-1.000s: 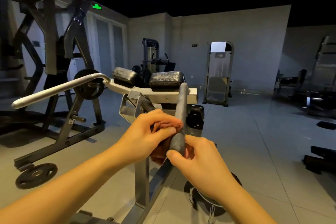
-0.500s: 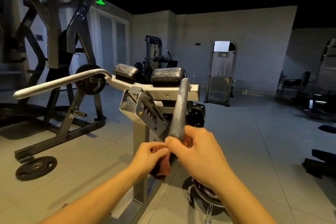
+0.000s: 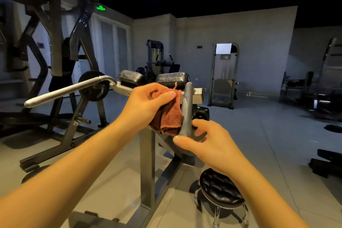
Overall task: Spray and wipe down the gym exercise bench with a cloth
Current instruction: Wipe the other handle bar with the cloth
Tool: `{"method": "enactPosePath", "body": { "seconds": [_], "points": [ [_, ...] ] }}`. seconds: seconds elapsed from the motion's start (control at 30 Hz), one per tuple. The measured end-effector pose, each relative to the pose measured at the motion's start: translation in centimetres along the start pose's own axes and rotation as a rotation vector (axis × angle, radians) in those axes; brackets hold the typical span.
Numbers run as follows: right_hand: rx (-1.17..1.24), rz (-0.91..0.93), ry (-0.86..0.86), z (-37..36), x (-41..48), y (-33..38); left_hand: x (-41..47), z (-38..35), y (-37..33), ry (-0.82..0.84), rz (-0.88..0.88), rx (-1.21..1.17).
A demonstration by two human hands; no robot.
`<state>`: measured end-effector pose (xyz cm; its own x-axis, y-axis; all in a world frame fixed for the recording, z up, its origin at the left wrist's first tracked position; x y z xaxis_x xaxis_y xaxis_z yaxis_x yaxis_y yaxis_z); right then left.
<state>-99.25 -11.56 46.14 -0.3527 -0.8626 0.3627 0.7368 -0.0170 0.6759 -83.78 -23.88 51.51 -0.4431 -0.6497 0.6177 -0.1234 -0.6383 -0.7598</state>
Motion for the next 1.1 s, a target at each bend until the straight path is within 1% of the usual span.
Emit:
{"method": "enactPosePath", "body": {
  "seconds": [0.03, 0.1, 0.17, 0.23, 0.33, 0.4, 0.43, 0.47, 0.5, 0.57, 0.6, 0.63, 0.73, 0.8, 0.87, 0.93, 1.0, 1.1],
  "points": [
    [0.069, -0.003, -0.07, 0.9, -0.2, 0.4, 0.1, -0.1, -1.0, 0.031, 0.009, 0.006],
    [0.311, 0.05, -0.183, 2.6, -0.4, 1.6, 0.4, -0.6, -2.5, 0.1, 0.028, 0.008],
    [0.457, 0.104, -0.166, 3.4, 0.2, 3.0, 0.5, -1.5, -3.4, 0.153, 0.042, 0.0],
    [0.489, 0.084, -0.138, 3.6, 0.8, 3.9, 0.4, -2.1, -4.2, 0.17, 0.07, -0.039],
    [0.449, 0.043, -0.172, 4.0, 1.3, 3.3, -0.1, -1.3, -4.0, 0.142, 0.083, -0.063],
    [0.438, 0.019, -0.248, 4.4, 1.7, 2.0, -0.8, 0.0, -2.8, 0.076, 0.109, 0.005],
    [0.46, 0.003, -0.299, 4.4, 1.8, 1.4, -1.2, 0.5, -2.1, 0.068, 0.145, 0.074],
    [0.483, -0.016, -0.341, 4.2, 1.9, 1.0, -1.8, 0.7, -1.4, 0.103, 0.198, 0.158],
    [0.491, -0.033, -0.358, 3.7, 2.0, 0.8, -2.4, 0.6, -0.9, 0.173, 0.261, 0.234],
    [0.492, -0.047, -0.32, 2.1, 1.9, 0.7, -3.7, -0.2, -0.1, 0.313, 0.37, 0.275],
    [0.5, -0.04, -0.292, 1.2, 1.7, 0.7, -4.1, -0.7, 0.1, 0.337, 0.391, 0.259],
    [0.485, -0.02, -0.288, 0.4, 1.4, 0.8, -4.3, -1.0, 0.3, 0.326, 0.394, 0.241],
    [0.317, 0.073, -0.34, -0.5, 1.7, 0.6, -4.5, -1.5, 0.5, 0.238, 0.371, 0.197],
    [0.223, 0.106, -0.324, 0.0, 3.6, 0.7, -4.7, -1.5, 0.5, 0.216, 0.366, 0.193],
    [0.137, 0.096, -0.307, 1.0, 7.1, 0.8, -4.7, -1.5, 0.4, 0.219, 0.39, 0.186],
    [0.101, 0.041, -0.267, 1.9, 10.2, 1.2, -4.7, -1.6, 0.3, 0.228, 0.421, 0.17],
    [0.056, 0.044, -0.251, 2.0, 11.8, 1.0, -4.9, -1.5, 0.2, 0.226, 0.433, 0.163],
    [0.069, 0.12, -0.19, 1.3, 8.6, 1.0, -5.2, -1.3, 0.4, 0.24, 0.439, 0.171]
  ]
}}
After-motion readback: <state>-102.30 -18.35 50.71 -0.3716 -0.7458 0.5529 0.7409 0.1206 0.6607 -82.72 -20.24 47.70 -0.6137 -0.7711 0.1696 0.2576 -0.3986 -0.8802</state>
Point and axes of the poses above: each hand's wrist, its own x-axis towards the middle knuckle, its own z-axis out of the back of the hand, y = z × x, the point moved 1 cm from there along x, towards the middle knuckle, and after that the axes turned 3 degrees about -z, right-handed, at the moved point
